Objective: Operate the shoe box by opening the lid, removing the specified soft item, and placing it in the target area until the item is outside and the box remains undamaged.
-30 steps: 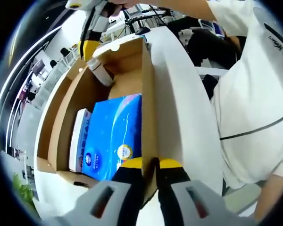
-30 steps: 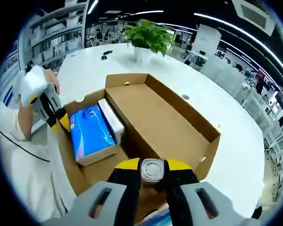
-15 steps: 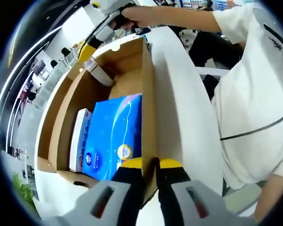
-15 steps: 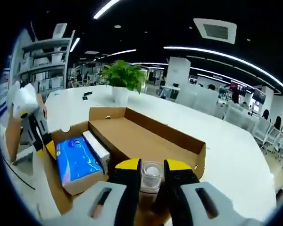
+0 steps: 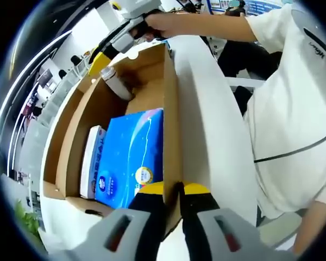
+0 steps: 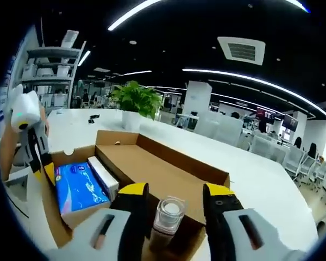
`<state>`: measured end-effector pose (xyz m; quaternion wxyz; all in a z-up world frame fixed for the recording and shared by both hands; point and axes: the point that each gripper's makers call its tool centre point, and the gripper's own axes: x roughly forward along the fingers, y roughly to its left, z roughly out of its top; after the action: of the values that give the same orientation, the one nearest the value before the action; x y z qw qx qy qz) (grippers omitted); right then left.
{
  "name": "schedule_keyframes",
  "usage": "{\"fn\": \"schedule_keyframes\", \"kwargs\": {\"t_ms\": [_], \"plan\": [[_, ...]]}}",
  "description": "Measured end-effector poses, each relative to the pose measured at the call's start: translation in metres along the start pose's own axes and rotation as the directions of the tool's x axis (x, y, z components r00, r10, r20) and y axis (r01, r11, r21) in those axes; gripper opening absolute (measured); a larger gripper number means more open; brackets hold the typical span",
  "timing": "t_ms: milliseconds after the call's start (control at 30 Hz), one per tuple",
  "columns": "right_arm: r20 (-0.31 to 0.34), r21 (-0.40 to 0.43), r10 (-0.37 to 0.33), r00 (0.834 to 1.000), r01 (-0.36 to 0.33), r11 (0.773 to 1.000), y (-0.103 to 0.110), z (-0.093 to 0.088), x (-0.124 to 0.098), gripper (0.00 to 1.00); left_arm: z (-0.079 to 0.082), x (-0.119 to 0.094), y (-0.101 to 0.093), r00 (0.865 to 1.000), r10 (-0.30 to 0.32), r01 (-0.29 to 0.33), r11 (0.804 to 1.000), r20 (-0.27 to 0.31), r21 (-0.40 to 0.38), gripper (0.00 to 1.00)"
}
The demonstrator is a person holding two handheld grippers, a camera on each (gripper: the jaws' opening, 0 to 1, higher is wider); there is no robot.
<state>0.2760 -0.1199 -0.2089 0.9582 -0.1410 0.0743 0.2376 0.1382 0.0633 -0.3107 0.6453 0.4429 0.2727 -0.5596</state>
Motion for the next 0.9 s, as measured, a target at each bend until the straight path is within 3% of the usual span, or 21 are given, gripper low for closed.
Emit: {"fn": "schedule_keyframes", "kwargs": {"t_ms": [367, 400, 500, 667, 700, 767, 833, 900], "plan": [[0.019, 0.057, -0.041, 0.999, 0.040, 0.998, 0.003, -0.002, -0.011, 0.48, 0.000, 0.000, 0.000, 1.000, 0.003, -0.003, 1.000, 0.001, 0.002, 0.09], [0.035, 0.076, -0.080, 0.996, 0.077, 0.994, -0.001, 0.000, -0.015, 0.48, 0.001, 0.000, 0.000, 1.000, 0.004, -0.004, 1.000, 0.002, 0.002, 0.09], [0.031, 0.128, -0.080, 0.996, 0.076, 0.989, -0.003, -0.006, -0.015, 0.52, 0.001, 0.000, 0.000, 1.000, 0.004, -0.004, 1.000, 0.001, 0.001, 0.09], [0.039, 0.132, -0.073, 0.997, 0.067, 0.989, -0.005, -0.010, -0.012, 0.51, 0.001, 0.000, 0.000, 1.000, 0.004, -0.004, 1.000, 0.003, 0.004, 0.08], [0.040, 0.168, -0.057, 0.998, 0.049, 0.984, -0.005, -0.015, -0.013, 0.52, 0.002, 0.000, 0.000, 1.000, 0.000, 0.000, 1.000, 0.015, 0.005, 0.08], [0.036, 0.141, -0.073, 0.997, 0.067, 0.988, -0.008, -0.016, -0.013, 0.54, 0.002, -0.001, 0.000, 1.000, -0.002, 0.002, 1.000, 0.021, 0.002, 0.08], [0.022, 0.064, -0.096, 0.995, 0.094, 0.993, -0.009, -0.021, -0.012, 0.50, 0.002, -0.001, 0.000, 1.000, -0.002, 0.002, 1.000, 0.021, -0.005, 0.08], [0.028, 0.047, -0.093, 0.995, 0.092, 0.995, -0.007, -0.021, -0.014, 0.47, 0.002, -0.001, 0.000, 1.000, -0.001, 0.002, 1.000, 0.022, -0.008, 0.08]]}}
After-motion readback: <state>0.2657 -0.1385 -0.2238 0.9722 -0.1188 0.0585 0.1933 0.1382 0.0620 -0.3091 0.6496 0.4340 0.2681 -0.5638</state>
